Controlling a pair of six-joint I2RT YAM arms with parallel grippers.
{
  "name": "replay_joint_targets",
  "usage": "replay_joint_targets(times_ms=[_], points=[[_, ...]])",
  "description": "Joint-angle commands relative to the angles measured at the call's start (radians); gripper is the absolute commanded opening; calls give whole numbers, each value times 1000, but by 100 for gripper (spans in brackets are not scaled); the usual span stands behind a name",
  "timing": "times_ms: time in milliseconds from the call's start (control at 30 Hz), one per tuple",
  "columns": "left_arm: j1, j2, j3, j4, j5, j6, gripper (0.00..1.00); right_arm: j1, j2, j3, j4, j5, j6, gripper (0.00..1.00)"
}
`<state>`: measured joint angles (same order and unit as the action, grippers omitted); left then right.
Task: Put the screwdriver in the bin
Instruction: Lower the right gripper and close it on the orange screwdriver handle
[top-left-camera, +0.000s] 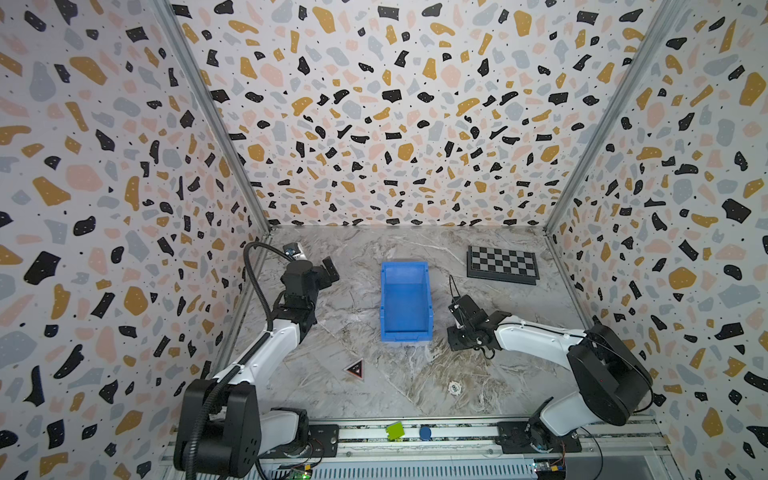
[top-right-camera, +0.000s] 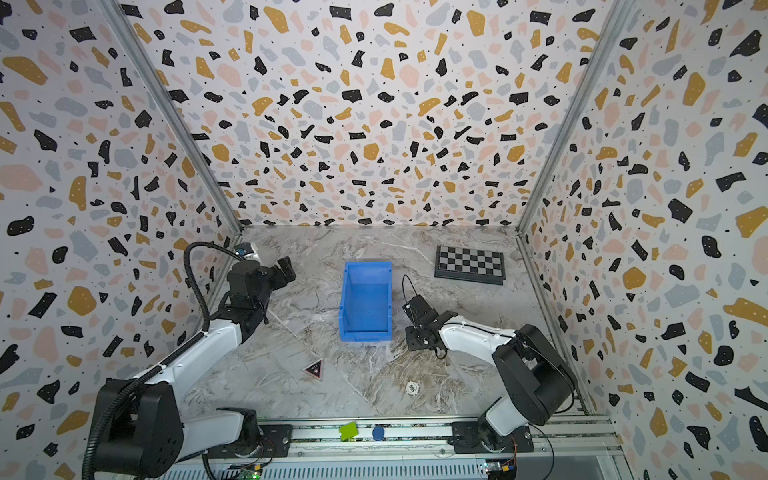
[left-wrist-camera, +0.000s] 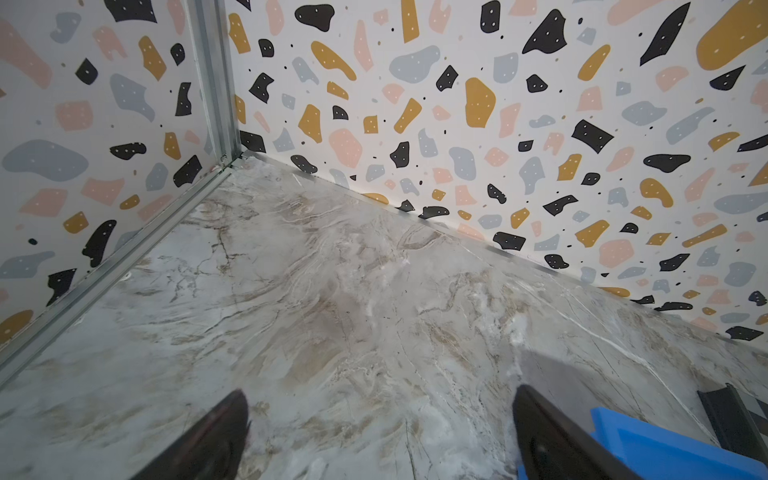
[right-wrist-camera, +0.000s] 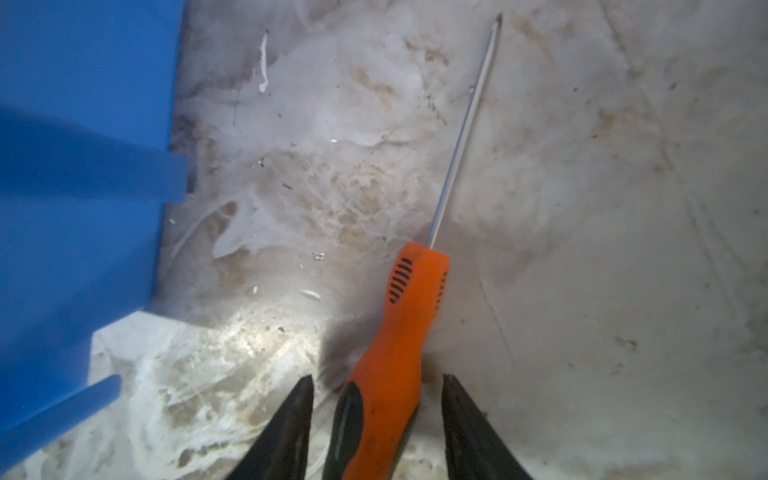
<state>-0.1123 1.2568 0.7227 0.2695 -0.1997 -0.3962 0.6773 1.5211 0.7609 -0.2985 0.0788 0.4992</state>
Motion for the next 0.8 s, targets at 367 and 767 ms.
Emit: replay_joint_targets(times_ms=[367, 767], points=[[0, 0, 57, -3, -35, 19, 100, -46, 17, -10, 25, -39, 14, 44], [0, 3, 44, 12, -49, -4, 100, -73, -7, -47, 26, -57, 11, 32]])
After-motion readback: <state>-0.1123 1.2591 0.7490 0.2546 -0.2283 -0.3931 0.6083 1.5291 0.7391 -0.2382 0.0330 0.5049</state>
